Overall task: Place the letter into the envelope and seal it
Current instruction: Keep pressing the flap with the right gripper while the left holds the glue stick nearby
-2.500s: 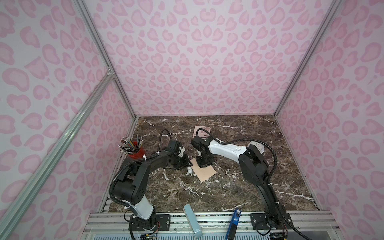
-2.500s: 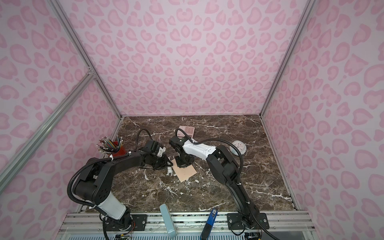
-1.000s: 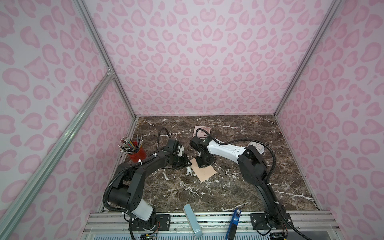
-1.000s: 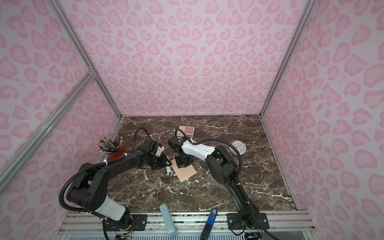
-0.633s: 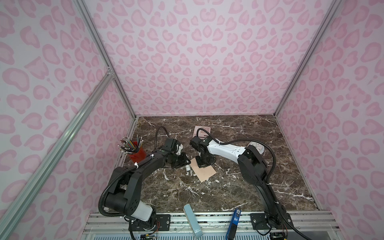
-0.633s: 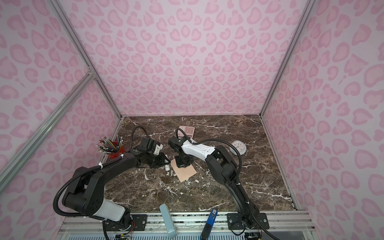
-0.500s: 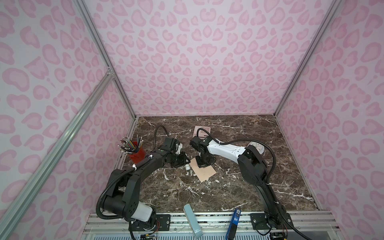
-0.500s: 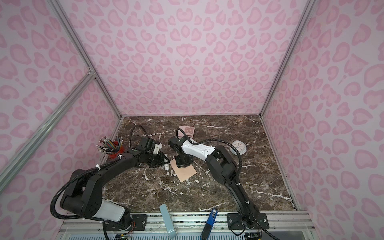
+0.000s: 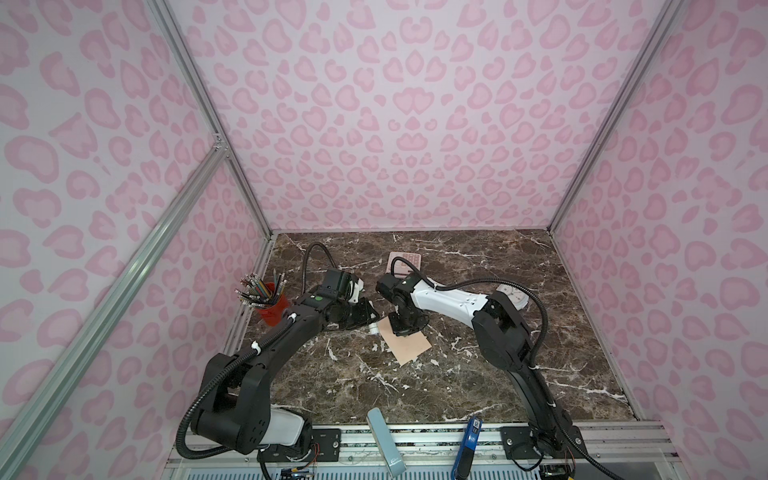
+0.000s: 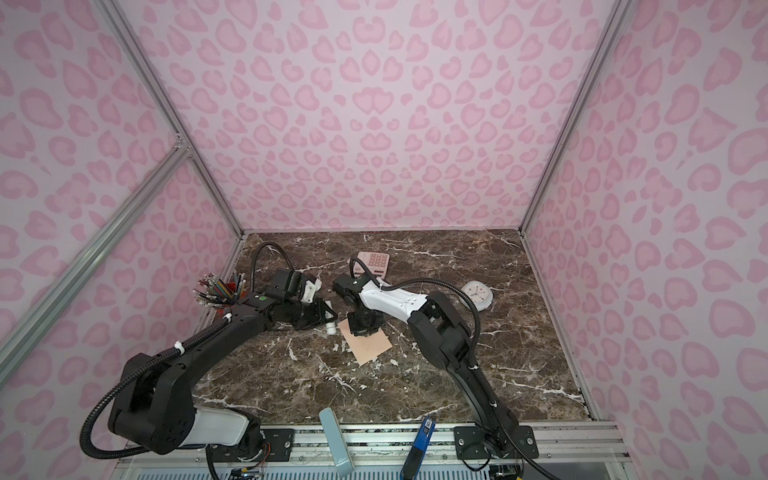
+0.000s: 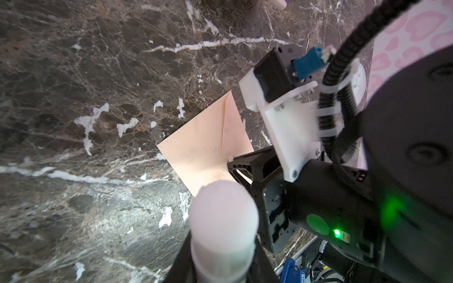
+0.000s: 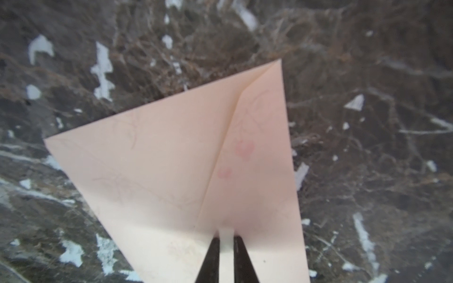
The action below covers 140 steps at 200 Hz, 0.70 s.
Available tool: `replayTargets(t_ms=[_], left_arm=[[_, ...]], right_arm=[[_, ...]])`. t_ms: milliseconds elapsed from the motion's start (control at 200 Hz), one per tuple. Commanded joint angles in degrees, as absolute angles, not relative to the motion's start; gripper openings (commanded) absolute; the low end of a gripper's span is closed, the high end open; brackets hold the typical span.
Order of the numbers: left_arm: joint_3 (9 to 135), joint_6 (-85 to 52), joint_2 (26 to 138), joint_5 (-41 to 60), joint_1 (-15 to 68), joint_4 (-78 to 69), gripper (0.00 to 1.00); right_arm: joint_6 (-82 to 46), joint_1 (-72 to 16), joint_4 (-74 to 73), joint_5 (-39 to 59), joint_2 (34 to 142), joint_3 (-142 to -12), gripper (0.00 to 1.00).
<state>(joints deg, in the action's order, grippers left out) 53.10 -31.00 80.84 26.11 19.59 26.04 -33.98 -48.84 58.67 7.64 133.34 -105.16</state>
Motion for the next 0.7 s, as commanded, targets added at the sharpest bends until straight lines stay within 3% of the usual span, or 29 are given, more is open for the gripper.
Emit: replayTargets(t_ms=[0,695], left_arm=[[54.0,-30.0,79.9,25.5,19.5,27.4,0.04],[53.5,-30.1,77.4,24.9,19.5,28.3,0.04]], right_arm=[[-34.9,-50.2,54.7,19.6,141.7,-103.1,0.16],[-35.6,-51.1,54.2,19.8,142.8,-104.1,0.26]])
